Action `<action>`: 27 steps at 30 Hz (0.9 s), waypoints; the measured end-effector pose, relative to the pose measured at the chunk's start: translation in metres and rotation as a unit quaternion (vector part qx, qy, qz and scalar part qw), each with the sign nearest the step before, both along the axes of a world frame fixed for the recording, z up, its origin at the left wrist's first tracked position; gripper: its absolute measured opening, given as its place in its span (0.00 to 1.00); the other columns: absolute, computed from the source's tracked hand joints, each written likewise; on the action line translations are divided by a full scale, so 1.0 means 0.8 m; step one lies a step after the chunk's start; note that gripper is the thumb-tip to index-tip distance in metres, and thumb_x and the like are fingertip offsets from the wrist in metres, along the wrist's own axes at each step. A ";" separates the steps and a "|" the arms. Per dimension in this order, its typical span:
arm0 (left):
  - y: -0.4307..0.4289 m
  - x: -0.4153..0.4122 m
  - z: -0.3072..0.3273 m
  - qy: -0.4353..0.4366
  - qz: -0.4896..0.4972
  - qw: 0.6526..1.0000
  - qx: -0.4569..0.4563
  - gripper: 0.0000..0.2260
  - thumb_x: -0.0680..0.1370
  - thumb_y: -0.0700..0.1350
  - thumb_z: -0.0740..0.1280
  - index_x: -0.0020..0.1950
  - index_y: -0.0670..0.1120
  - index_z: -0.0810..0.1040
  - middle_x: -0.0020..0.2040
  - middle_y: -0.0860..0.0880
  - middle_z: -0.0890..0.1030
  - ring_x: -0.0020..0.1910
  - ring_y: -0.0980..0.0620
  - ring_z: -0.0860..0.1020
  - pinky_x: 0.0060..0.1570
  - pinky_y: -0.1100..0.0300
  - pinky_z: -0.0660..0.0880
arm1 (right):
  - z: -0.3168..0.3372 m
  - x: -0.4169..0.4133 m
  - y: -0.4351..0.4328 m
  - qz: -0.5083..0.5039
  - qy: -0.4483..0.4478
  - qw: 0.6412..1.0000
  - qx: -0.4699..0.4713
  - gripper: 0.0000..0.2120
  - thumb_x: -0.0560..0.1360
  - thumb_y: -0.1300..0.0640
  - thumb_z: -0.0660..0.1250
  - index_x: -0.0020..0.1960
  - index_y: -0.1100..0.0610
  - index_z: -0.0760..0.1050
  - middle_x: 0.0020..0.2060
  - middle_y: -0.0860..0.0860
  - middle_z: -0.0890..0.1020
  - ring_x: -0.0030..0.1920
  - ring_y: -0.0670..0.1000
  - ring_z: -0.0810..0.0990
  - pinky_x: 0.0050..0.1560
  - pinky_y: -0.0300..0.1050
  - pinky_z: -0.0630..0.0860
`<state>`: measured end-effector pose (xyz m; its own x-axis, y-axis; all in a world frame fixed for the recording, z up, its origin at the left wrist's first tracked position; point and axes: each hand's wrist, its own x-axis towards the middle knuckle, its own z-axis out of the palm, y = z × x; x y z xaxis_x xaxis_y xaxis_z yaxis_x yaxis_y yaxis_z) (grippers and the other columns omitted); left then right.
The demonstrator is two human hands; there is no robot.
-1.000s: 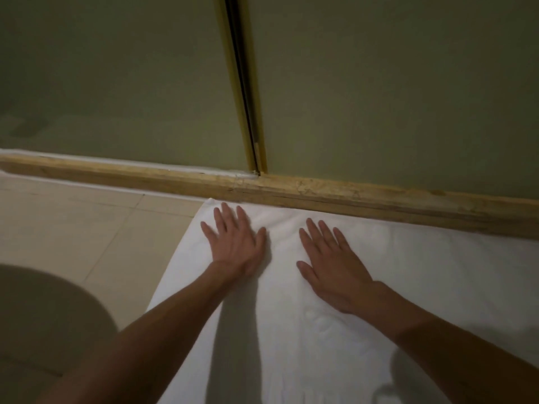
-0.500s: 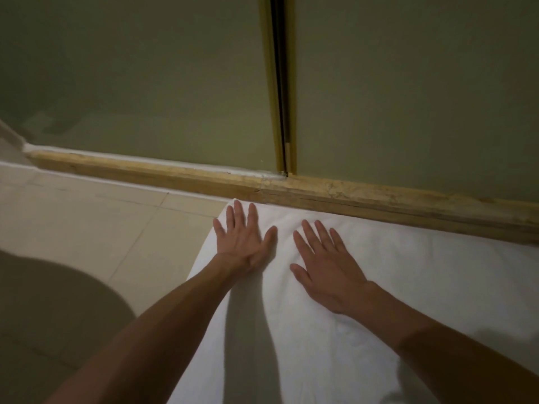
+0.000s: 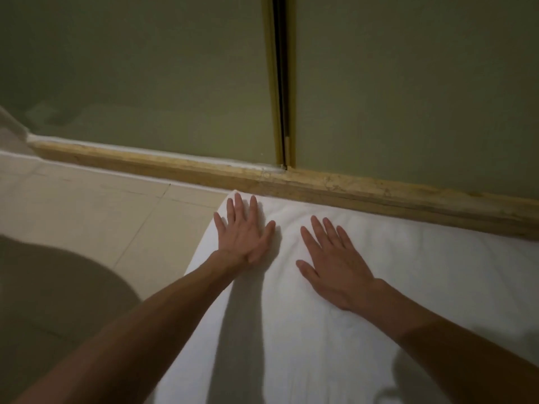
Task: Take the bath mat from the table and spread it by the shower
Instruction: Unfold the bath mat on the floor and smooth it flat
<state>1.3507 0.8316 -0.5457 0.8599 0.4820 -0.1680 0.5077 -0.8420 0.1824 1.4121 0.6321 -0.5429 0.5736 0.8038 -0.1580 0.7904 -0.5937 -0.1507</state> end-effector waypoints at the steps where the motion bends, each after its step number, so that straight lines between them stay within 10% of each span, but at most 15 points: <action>1: -0.008 -0.014 0.004 -0.019 0.012 1.000 -0.008 0.32 0.80 0.63 0.44 0.79 0.49 0.39 0.78 0.42 0.35 0.76 0.42 0.34 0.71 0.41 0.34 | 0.004 -0.006 -0.005 -0.001 0.001 1.000 0.003 0.32 0.79 0.38 0.42 0.77 0.53 0.40 0.77 0.55 0.40 0.76 0.55 0.36 0.75 0.55 0.41; 13: -0.121 -0.297 0.027 0.037 0.008 0.999 -0.005 0.31 0.75 0.65 0.33 0.74 0.54 0.31 0.76 0.46 0.30 0.74 0.45 0.28 0.70 0.45 0.28 | 0.003 -0.194 -0.087 0.080 0.012 0.996 0.029 0.32 0.79 0.39 0.41 0.77 0.56 0.52 0.77 0.58 0.49 0.76 0.57 0.45 0.74 0.58 0.49; 27: -0.151 -0.392 -0.001 0.055 0.075 0.996 -0.017 0.30 0.78 0.63 0.34 0.78 0.54 0.36 0.78 0.46 0.33 0.75 0.46 0.31 0.72 0.39 0.33 | 0.007 -0.304 -0.147 0.182 0.008 0.983 -0.018 0.31 0.78 0.41 0.51 0.75 0.57 0.59 0.74 0.60 0.58 0.74 0.62 0.57 0.69 0.64 0.60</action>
<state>1.0371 0.7109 -0.5464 0.7547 0.5956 -0.2751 0.6452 -0.7499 0.1464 1.1688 0.5141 -0.5371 0.2459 0.9489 -0.1976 0.9493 -0.2769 -0.1486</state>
